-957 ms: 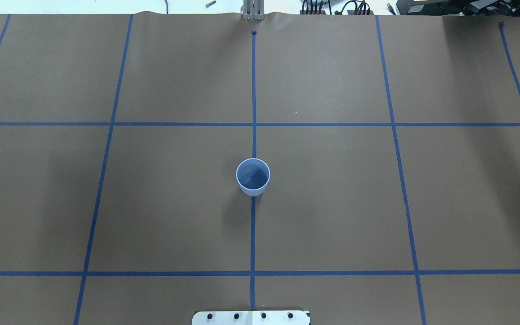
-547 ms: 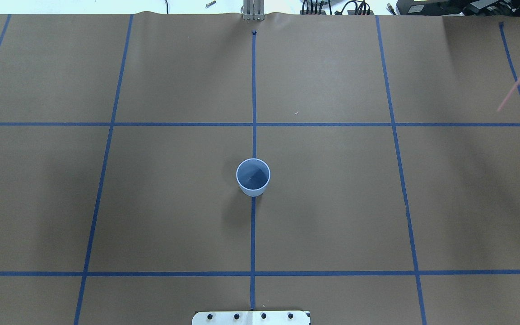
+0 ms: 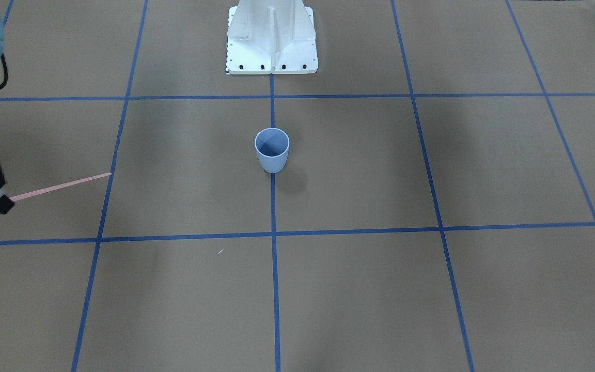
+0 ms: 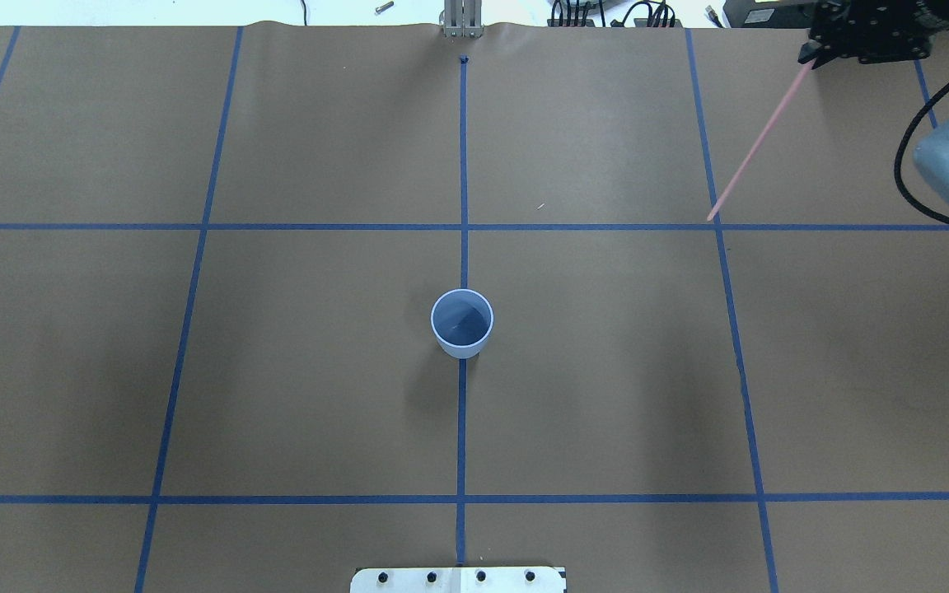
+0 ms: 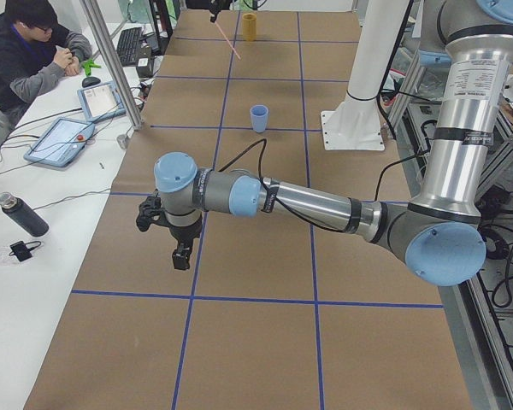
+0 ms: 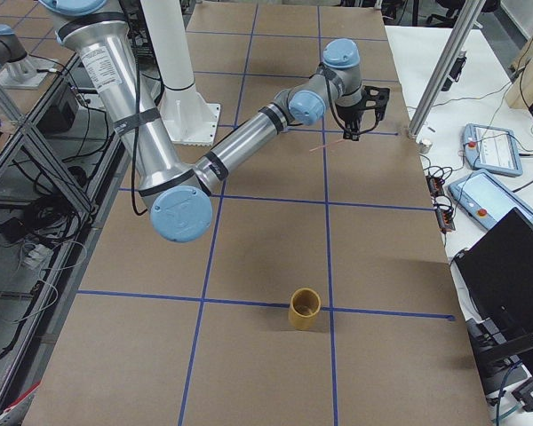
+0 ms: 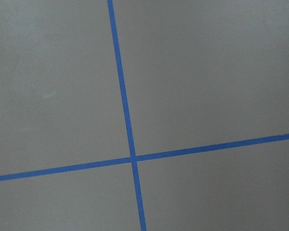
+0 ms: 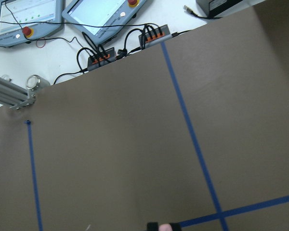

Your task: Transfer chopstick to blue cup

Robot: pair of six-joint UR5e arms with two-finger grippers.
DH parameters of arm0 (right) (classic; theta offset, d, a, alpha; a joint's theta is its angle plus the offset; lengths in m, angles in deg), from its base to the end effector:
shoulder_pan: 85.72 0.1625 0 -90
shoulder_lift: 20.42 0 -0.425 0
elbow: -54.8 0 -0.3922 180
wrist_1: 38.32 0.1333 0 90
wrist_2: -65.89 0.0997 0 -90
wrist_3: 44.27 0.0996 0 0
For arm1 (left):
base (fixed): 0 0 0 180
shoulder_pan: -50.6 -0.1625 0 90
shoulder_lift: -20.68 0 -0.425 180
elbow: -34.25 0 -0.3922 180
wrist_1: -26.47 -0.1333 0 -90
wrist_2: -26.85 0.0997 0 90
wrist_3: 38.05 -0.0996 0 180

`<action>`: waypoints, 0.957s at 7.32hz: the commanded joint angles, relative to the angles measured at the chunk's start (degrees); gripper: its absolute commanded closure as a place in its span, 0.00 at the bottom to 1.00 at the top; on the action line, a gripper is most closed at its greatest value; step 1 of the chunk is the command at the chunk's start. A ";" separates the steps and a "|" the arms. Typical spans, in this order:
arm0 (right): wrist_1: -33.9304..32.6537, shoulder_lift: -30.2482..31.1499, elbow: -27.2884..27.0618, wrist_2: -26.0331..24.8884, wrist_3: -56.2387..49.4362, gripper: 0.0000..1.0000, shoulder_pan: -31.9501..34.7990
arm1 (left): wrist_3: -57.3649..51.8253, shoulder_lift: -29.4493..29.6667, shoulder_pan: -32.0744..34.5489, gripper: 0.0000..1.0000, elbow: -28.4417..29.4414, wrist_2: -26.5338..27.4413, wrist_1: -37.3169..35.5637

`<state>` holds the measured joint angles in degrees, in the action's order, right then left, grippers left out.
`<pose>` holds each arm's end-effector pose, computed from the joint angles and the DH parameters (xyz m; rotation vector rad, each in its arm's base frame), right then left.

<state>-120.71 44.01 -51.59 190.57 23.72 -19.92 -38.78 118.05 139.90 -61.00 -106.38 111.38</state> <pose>-0.1769 -0.5806 0.2609 0.1738 -1.0023 0.4364 -0.0584 -0.5463 0.5572 0.1253 0.7535 0.0733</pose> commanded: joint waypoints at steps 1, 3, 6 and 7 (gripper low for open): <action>-6.77 -7.69 -2.05 -5.65 10.90 1.00 -8.02 | -1.20 -1.47 1.05 0.02 -0.73 -0.10 -1.33; -19.86 -16.40 -3.55 -16.52 18.03 1.00 -18.64 | -1.02 -1.48 0.96 0.02 -0.38 -0.19 -1.33; -26.50 -21.18 -2.42 -28.95 24.29 1.00 -29.04 | -0.76 -1.39 0.87 0.02 -0.02 -0.19 -1.24; -27.29 -21.62 -2.15 -30.45 25.00 1.00 -30.37 | -0.67 -1.39 0.87 0.02 0.06 -0.19 -1.24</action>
<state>-146.50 23.37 -54.15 162.92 47.24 -47.86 -39.56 116.66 140.78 -61.02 -106.56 110.13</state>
